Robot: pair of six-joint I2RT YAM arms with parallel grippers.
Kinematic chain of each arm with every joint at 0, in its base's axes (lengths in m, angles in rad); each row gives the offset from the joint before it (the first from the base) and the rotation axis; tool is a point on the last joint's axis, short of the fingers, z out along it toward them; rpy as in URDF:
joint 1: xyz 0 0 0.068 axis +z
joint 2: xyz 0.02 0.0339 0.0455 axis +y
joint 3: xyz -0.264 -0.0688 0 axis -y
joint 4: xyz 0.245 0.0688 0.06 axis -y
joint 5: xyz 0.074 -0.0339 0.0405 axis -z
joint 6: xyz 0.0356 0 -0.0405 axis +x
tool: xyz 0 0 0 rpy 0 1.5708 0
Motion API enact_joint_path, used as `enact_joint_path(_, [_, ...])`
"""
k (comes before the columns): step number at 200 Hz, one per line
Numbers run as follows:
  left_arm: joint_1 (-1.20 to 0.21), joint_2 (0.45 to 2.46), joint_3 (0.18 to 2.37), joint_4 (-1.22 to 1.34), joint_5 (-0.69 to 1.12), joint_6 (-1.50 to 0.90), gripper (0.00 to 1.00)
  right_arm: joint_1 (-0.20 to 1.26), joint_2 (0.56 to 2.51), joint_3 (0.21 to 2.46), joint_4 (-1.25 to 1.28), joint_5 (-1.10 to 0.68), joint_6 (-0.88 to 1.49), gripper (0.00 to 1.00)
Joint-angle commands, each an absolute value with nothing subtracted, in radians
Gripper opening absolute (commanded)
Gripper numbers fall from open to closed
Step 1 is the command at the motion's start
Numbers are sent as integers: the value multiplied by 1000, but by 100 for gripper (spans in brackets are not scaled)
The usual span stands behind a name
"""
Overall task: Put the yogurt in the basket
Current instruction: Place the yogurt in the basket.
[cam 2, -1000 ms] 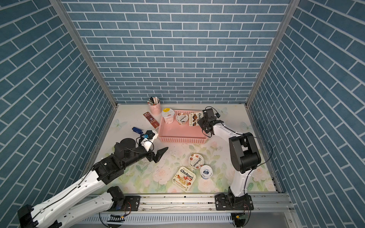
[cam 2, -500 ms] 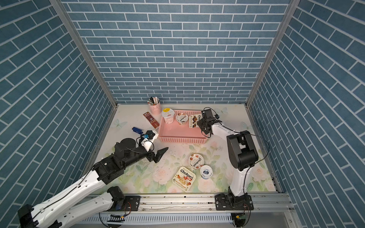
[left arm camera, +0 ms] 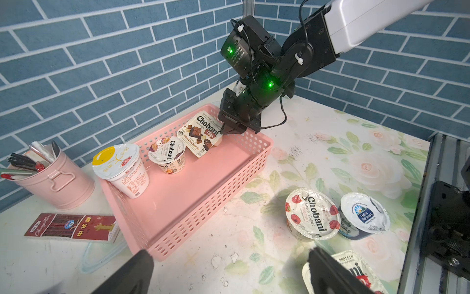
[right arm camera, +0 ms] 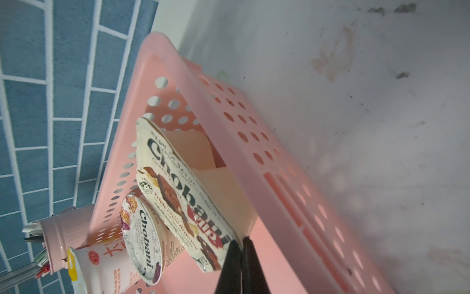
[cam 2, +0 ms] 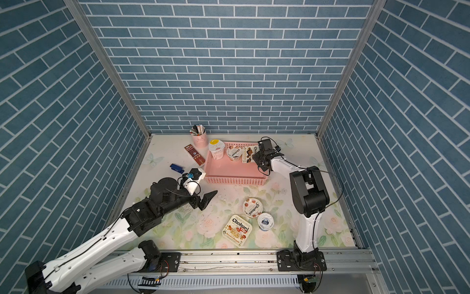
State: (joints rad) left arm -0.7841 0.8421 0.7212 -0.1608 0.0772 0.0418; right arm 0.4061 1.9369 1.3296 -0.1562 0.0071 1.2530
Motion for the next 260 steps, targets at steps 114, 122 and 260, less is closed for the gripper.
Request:
enact_joint_path(114, [-788, 852, 727, -170, 96, 55, 100, 413, 1916, 1336, -215, 43, 1292, 0])
enact_joint_path(122, [-788, 853, 727, -170, 96, 56, 100, 414, 1916, 1335, -215, 43, 1292, 1])
enact_joint_path(260, [-789, 850, 726, -168, 96, 54, 100, 417, 1876, 1350, -225, 70, 1273, 25])
